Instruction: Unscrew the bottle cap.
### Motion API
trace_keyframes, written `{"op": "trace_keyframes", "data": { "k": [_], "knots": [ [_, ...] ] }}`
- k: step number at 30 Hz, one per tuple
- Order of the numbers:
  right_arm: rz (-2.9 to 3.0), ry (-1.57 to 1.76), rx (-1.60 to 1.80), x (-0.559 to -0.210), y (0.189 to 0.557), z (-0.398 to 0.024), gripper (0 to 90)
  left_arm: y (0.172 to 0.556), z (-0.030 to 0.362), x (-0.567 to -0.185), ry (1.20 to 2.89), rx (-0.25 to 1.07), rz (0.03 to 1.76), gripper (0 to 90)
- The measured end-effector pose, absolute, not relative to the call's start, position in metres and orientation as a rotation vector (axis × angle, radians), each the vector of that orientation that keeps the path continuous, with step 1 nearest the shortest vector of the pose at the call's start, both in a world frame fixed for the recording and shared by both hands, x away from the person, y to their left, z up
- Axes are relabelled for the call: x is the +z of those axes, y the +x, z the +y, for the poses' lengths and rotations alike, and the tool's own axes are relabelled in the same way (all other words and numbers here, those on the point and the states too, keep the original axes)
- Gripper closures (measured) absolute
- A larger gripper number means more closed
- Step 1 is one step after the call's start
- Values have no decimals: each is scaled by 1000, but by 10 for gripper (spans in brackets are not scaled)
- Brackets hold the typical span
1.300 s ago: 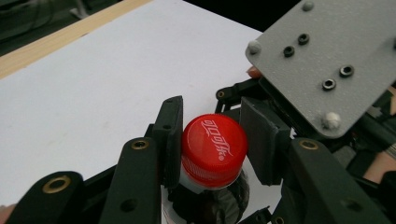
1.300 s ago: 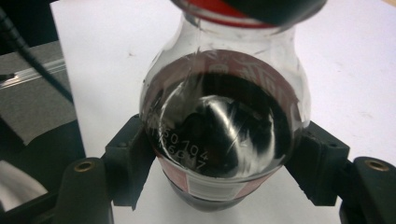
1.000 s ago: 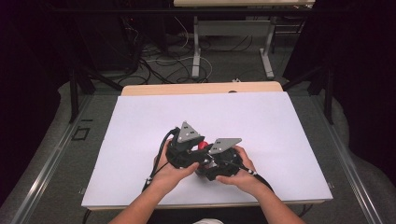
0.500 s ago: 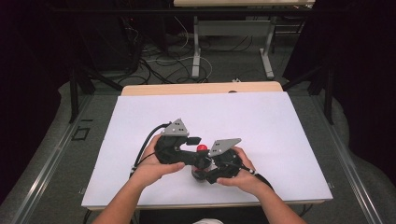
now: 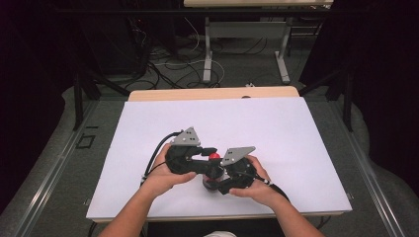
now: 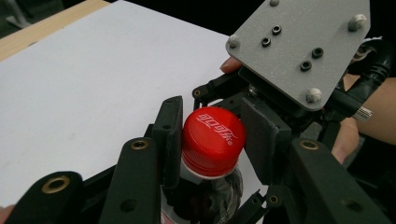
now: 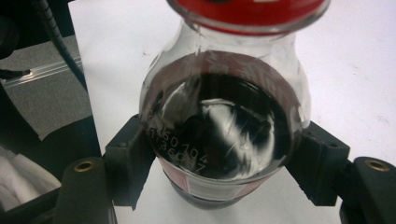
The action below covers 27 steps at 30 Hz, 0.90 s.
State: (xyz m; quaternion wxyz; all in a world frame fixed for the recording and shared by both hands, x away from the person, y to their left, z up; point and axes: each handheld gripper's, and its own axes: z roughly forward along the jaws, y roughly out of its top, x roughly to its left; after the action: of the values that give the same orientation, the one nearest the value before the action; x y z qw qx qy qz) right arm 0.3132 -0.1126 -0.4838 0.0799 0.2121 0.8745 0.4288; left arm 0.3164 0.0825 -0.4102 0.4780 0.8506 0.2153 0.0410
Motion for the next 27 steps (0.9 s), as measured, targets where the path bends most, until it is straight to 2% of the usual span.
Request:
{"op": "trace_keyframes", "data": {
  "k": [5, 10, 13, 17, 18, 21, 25, 27],
  "knots": [
    [2580, 677, 1271, -483, 314, -112, 298, 310, 76, -409, 2057, 180, 617, 609],
    [2561, 727, 1216, -483, 314, -111, 298, 298, 64, -413, 2000, 323, 764, 611],
    [2547, 749, 1209, -484, 314, -111, 298, 297, 60, -414, 2005, 346, 771, 609],
    [2574, 741, 1213, -485, 315, -112, 297, 300, 62, -412, 2033, 292, 747, 595],
    [2577, 735, 1231, -484, 315, -112, 297, 302, 65, -411, 2042, 265, 718, 550],
    [2598, 726, 1244, -483, 315, -113, 297, 305, 71, -407, 2047, 218, 666, 510],
    [2629, 678, 1247, -483, 315, -113, 297, 311, 82, -403, 2072, 144, 584, 490],
    [2621, 666, 1261, -484, 314, -112, 297, 320, 89, -403, 2083, 45, 505, 491]
  ]
}}
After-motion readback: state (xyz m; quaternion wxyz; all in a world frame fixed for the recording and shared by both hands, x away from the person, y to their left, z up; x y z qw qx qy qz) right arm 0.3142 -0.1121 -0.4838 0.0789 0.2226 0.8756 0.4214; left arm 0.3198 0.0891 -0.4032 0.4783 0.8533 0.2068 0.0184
